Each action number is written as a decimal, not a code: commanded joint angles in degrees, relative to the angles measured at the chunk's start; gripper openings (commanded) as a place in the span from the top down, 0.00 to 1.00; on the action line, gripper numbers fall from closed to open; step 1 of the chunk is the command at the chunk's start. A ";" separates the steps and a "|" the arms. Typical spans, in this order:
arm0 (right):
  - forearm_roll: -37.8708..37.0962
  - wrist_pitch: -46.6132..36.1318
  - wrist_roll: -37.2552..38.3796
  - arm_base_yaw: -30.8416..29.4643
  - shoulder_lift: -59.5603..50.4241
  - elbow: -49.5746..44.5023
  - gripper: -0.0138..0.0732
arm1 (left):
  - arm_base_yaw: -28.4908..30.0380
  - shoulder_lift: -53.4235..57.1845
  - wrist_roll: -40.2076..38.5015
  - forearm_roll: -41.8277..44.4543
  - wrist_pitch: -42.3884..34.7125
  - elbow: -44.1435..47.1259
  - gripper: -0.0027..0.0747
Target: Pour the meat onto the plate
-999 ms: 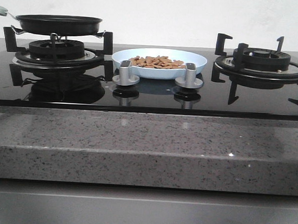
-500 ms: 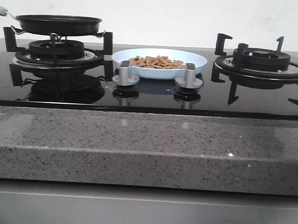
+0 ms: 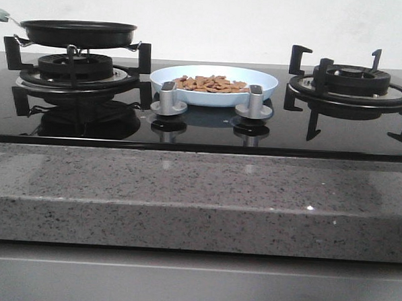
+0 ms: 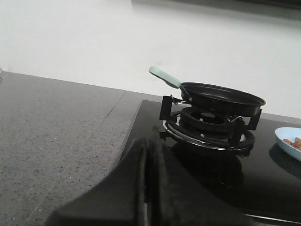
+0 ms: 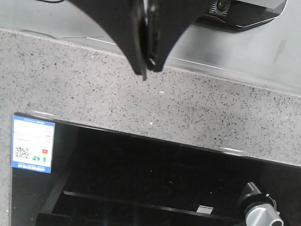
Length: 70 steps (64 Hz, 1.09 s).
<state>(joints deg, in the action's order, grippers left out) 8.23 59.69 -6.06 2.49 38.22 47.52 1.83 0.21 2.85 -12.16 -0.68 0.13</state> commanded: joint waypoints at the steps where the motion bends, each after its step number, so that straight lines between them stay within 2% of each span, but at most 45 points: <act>1: 0.05 -2.72 0.10 -0.39 0.03 1.38 0.92 | -0.18 0.95 -0.14 -0.44 -4.86 0.35 0.99; 24: 0.05 -2.67 0.10 -0.39 0.03 1.38 0.92 | -0.18 0.85 -0.14 -0.28 -4.84 0.35 0.99; 35: 0.05 -2.67 0.10 -0.39 0.03 1.38 0.92 | -0.18 0.85 -6.11 6.46 -5.08 0.35 0.99; 70: 0.05 -2.67 0.10 -0.39 0.03 1.38 0.92 | -0.18 0.85 -6.27 5.74 -5.08 0.35 0.99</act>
<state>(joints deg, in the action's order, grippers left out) 8.23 59.73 -6.06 2.49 38.10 47.52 1.83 0.21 -2.74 -6.61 -0.93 0.13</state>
